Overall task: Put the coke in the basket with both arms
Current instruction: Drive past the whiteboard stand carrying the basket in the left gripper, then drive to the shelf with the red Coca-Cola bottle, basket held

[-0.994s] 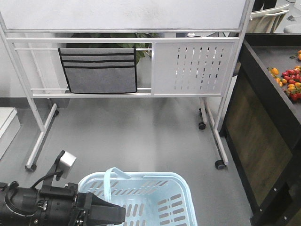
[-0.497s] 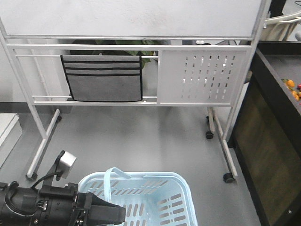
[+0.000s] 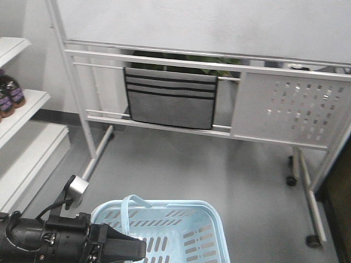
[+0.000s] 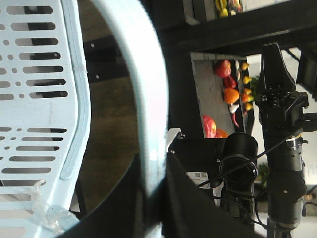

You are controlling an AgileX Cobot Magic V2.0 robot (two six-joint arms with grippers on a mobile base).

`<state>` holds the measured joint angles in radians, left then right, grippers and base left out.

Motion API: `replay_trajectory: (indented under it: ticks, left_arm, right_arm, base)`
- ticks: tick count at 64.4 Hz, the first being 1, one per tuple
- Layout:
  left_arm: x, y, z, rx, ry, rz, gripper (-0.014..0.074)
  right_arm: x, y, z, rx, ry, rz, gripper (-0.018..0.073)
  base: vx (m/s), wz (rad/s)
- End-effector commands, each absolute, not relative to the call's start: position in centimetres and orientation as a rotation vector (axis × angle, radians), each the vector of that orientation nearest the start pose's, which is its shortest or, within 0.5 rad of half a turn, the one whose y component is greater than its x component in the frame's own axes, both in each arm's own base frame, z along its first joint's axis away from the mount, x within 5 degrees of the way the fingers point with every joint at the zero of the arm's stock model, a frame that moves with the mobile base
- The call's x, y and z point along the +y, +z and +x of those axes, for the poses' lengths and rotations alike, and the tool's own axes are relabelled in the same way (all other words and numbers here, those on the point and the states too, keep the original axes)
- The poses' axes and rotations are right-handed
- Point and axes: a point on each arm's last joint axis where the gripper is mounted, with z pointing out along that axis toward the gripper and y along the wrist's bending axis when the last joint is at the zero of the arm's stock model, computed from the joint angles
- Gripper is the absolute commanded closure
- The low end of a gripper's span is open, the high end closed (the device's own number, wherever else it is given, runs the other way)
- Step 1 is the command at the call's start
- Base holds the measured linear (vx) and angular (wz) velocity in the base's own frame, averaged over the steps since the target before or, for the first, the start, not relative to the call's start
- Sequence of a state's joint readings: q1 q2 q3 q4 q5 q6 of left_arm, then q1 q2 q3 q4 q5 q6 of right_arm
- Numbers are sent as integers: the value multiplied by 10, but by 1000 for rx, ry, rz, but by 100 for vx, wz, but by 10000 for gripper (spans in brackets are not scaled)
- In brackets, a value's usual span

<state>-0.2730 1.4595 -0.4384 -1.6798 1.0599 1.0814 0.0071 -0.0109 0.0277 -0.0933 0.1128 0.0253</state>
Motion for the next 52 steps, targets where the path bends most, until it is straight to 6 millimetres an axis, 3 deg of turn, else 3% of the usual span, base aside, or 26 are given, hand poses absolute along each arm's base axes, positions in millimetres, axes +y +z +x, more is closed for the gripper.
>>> replay_trajectory:
  ticks: [1,52]
  left_arm:
    - [-136,209,179,2287,-1813,76,603]
    - [-136,209,179,2287,-1813,76,603]
  right_arm:
    - [0,199,56,1536,-64,-59,569]
    - [0,199,56,1535,-64,-59,569]
  base:
    - [13,42]
    - [11,39]
